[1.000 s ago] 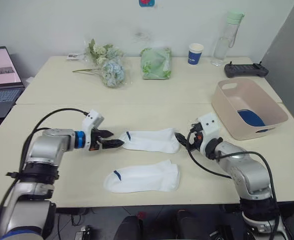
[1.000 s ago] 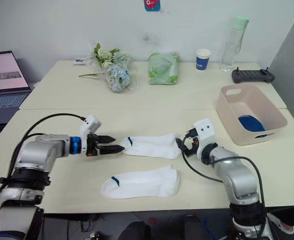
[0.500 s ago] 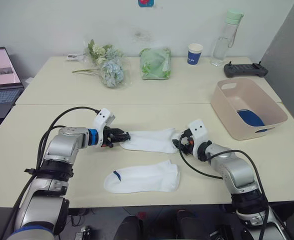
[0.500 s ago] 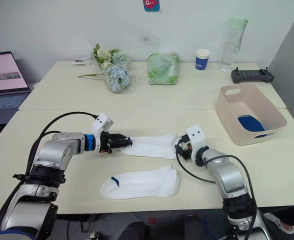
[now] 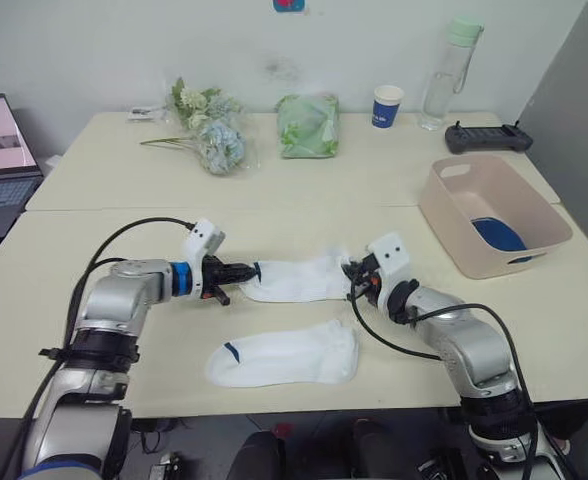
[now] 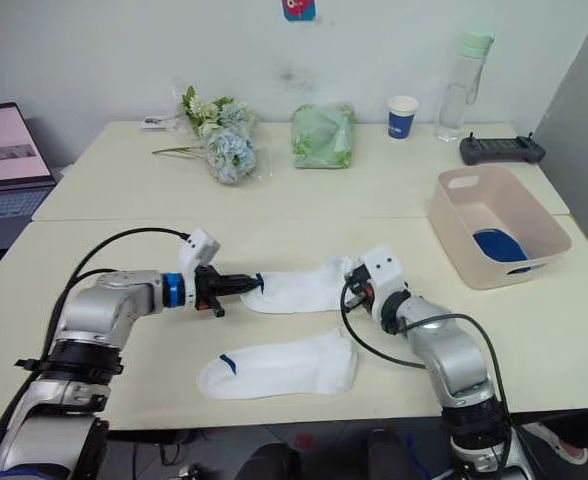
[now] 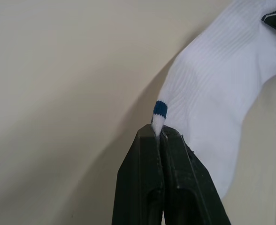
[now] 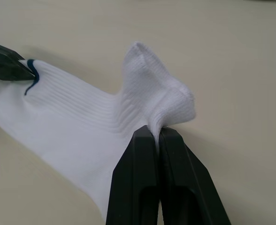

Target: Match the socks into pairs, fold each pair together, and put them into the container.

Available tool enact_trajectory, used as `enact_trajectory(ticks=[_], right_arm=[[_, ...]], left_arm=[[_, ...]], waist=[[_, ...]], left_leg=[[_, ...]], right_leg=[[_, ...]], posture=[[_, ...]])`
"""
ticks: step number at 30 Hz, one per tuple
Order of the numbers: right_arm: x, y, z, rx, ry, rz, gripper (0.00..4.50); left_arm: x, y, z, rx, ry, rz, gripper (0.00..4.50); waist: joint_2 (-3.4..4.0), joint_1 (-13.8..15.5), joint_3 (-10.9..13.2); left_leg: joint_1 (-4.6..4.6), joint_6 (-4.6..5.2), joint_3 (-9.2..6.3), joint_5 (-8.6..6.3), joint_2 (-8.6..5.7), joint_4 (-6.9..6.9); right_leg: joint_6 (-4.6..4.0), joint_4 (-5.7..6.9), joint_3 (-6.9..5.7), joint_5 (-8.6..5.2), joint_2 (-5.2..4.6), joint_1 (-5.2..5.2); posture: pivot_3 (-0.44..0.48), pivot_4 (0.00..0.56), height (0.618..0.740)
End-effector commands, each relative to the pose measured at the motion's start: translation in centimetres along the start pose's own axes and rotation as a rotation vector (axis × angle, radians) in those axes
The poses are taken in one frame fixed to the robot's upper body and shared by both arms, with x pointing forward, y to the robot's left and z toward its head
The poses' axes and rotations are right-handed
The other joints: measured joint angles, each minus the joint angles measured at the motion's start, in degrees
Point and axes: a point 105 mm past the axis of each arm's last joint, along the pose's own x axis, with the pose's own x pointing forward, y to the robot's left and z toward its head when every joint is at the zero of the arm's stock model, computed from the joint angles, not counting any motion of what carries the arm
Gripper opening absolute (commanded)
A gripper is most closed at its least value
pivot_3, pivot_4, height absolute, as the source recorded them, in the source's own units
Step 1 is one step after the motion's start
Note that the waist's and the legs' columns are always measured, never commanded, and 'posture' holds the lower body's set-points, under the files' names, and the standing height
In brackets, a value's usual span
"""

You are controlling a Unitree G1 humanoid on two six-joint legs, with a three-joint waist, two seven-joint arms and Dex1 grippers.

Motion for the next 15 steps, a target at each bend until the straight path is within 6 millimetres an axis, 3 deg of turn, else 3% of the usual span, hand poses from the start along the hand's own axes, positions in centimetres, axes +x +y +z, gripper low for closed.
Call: enact_trajectory(ticks=[1,4,10,15], right_arm=[[-1.9,1.8,1.9,0.038,-0.068,0.072,0.05],[-3.7,3.7,1.8,0.083,-0.05,0.156,0.05],[-5.8,5.3,0.7,0.116,0.012,0.212,0.05],[-7.2,6.3,-1.4,0.148,0.093,0.213,0.05]], left_arm=[[-2.4,-1.4,1.7,0.015,-0.054,-0.043,0.0],[-4.3,-3.4,1.5,-0.004,-0.042,-0.085,0.0],[-6.5,-5.9,-0.3,-0.064,0.016,-0.096,0.0],[-7.0,-8.4,-3.9,-0.135,0.086,-0.093,0.0]], waist=[[0.0,0.06,0.0],[0.03,0.08,0.02],[0.03,0.13,0.02],[0.04,0.13,0.03]], left_leg=[[0.0,0.0,-0.01,0.0,0.0,-0.01],[-0.03,0.01,-0.05,-0.01,0.01,-0.02],[0.01,0.01,-0.08,-0.01,-0.01,-0.02],[0.02,0.0,-0.06,-0.02,0.01,-0.12]], right_leg=[[0.0,-0.01,-0.01,0.0,0.0,0.01],[0.0,-0.08,-0.04,0.0,-0.03,0.03],[0.0,-0.21,-0.06,0.0,-0.07,0.12],[0.01,-0.32,-0.03,-0.01,-0.08,0.11]], posture=[[0.0,0.15,0.74],[0.0,0.15,0.74],[0.0,0.15,0.74],[0.0,0.15,0.74]])
